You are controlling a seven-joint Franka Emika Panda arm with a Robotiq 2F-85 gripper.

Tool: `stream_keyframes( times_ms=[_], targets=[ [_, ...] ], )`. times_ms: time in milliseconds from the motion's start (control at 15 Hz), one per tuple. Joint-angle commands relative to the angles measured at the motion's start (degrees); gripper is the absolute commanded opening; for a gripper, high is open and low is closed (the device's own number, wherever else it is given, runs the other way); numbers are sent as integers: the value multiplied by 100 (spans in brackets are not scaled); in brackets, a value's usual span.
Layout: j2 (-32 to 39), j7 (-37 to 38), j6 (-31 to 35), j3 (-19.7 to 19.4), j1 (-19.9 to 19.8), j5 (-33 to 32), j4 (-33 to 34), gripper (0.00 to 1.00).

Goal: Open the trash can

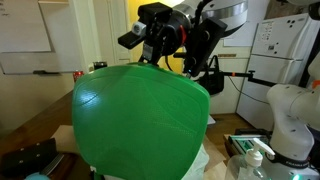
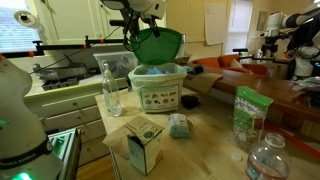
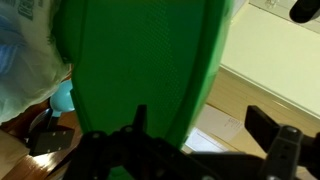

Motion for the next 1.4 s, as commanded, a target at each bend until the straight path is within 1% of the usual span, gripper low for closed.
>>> stream_keyframes(
  times_ms=[0,533,800,1067,1333],
  targets=[
    [154,-196,90,100,34,243,222,100],
    [252,-360,97,226,52,367,484,100],
    [297,-379,119,292,52,307,525,100],
    [198,-88,271,381,-31,-83,442,100],
    [76,165,464,413,-28,-469,348,100]
  ],
)
